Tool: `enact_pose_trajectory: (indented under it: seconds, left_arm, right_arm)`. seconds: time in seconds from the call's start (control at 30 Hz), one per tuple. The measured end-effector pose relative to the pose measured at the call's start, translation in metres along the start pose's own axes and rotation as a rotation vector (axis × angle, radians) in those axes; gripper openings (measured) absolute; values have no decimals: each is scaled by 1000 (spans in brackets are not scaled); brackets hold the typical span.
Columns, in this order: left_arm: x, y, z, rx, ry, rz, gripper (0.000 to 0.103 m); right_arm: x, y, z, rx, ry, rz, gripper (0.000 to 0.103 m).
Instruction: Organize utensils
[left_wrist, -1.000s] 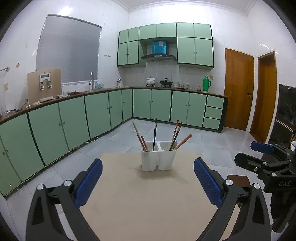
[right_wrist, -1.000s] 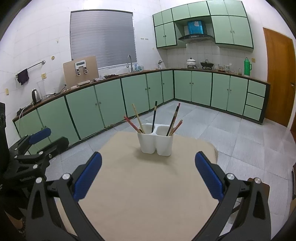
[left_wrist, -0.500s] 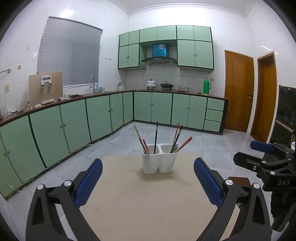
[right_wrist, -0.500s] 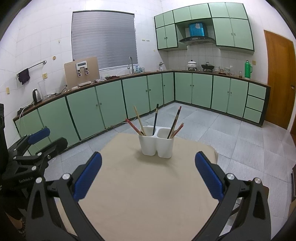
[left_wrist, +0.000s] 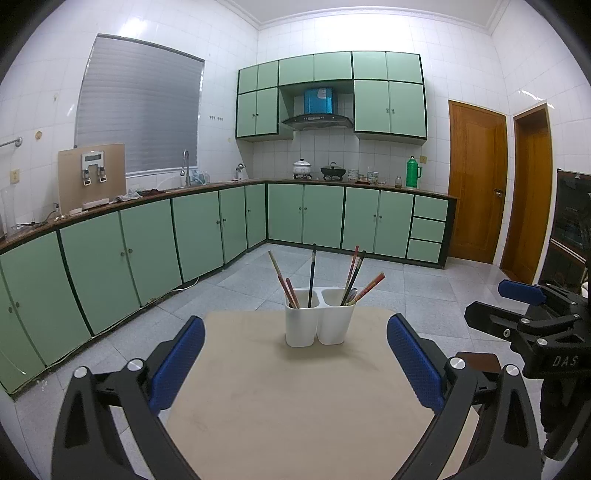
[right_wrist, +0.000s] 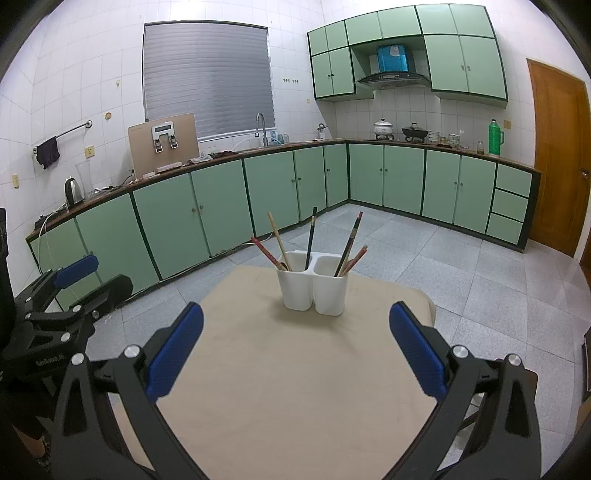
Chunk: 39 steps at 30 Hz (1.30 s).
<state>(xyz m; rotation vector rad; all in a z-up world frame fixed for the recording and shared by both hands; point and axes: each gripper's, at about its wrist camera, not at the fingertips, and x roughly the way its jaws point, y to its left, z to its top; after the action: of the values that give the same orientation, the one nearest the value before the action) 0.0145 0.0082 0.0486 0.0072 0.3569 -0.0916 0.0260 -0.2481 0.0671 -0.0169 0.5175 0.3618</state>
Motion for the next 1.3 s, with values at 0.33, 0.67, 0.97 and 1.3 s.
enact_pose_trajectory:
  seconds: [0.33,0.67,0.97,1.3]
  left_arm:
    - [0,1,1,1,1,0,97]
    - [0,0,1,2,2,1,97]
    - [0,2,1,3,5,1,97]
    - [3,8,0,6,12,-3,97]
  right_arm:
    - [-1,1,1,0,1,1,98]
    - [0,2,3,1,1,2,98]
    - [1,2,5,3,3,5,98]
    - [3,1,4,3,7,4,98]
